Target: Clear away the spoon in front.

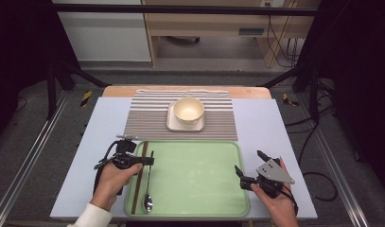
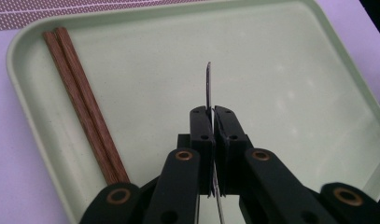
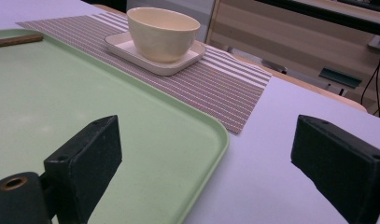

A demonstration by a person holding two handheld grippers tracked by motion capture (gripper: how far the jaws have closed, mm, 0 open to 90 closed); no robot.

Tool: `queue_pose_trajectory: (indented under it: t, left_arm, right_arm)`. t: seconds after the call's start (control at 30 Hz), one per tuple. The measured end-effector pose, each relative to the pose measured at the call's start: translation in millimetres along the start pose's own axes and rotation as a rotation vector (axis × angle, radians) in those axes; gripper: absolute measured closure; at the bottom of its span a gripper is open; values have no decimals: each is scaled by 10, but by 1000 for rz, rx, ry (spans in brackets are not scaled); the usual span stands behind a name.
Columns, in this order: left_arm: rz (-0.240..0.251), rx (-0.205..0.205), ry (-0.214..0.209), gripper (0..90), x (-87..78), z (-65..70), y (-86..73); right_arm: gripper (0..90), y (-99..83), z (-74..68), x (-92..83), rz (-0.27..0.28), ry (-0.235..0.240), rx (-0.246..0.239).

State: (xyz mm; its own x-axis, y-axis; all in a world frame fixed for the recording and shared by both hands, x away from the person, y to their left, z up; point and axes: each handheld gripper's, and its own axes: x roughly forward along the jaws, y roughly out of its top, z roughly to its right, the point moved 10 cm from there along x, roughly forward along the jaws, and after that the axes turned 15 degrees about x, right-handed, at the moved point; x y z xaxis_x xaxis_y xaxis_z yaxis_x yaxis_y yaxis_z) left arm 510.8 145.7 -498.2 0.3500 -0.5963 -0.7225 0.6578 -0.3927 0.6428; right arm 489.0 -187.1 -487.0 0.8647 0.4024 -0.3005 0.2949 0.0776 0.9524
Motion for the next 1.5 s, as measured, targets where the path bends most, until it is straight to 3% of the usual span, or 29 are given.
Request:
queue_pose_trajectory:
  t: [0.93,1.37,1.5]
  left_arm:
    - [-29,-21,40,843,123,-101,-96]
    - [-22,-28,91,707,118,-99,-94]
    - [-14,-11,113,659,99,-89,-74]
  right_arm:
    - [86,-2,-6,-2,-1,4,-1]
    - [86,-6,-15,1,-4,7,-1]
    - [85,-4,-15,0,-3,7,0]
